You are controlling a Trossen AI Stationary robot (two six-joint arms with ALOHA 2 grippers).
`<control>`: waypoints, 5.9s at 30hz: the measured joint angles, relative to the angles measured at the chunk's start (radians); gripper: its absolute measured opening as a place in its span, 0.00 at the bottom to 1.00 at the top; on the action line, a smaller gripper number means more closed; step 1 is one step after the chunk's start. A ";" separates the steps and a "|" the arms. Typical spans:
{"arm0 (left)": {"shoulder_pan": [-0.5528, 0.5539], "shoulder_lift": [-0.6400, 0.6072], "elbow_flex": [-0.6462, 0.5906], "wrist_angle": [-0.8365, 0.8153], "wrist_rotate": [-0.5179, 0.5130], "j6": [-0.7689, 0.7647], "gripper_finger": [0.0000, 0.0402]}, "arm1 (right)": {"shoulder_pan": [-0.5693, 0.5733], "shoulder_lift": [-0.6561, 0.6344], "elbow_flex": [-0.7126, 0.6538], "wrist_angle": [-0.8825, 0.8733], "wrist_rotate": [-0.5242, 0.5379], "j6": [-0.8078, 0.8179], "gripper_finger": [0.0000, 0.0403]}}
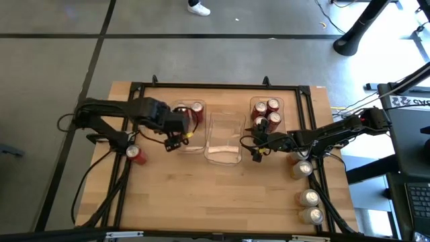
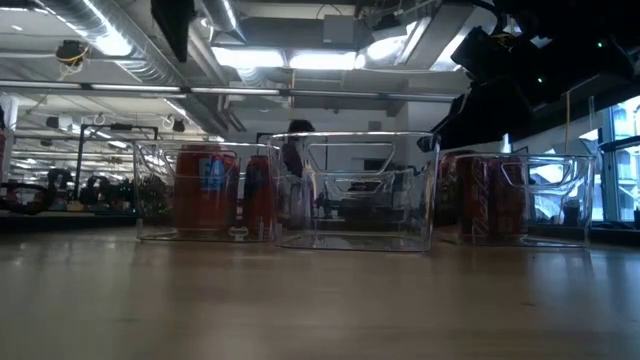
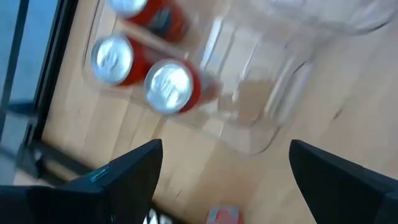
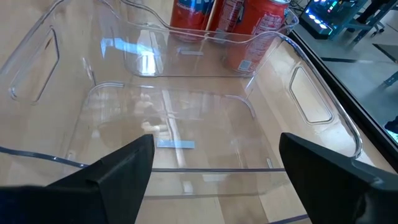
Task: Sort soda cans
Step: Put the orange soda can into the left transparent bin
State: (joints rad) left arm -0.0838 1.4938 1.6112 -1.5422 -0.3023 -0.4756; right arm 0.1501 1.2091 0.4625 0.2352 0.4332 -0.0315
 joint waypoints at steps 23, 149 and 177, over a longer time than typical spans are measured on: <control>-0.023 0.015 0.000 0.076 0.033 -0.073 0.97 | 0.000 0.000 0.000 0.000 0.000 0.000 0.86; 0.222 -0.004 -0.152 0.140 0.477 -0.073 0.74 | 0.000 0.000 0.000 0.106 0.000 -0.052 0.86; 0.286 0.420 0.269 -0.026 0.048 0.359 0.74 | 0.000 0.000 0.000 0.103 0.002 -0.064 0.86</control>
State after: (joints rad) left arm 0.2020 1.9137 1.8803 -1.5679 -0.2539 -0.1165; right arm 0.1499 1.2091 0.4622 0.3384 0.4351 -0.0950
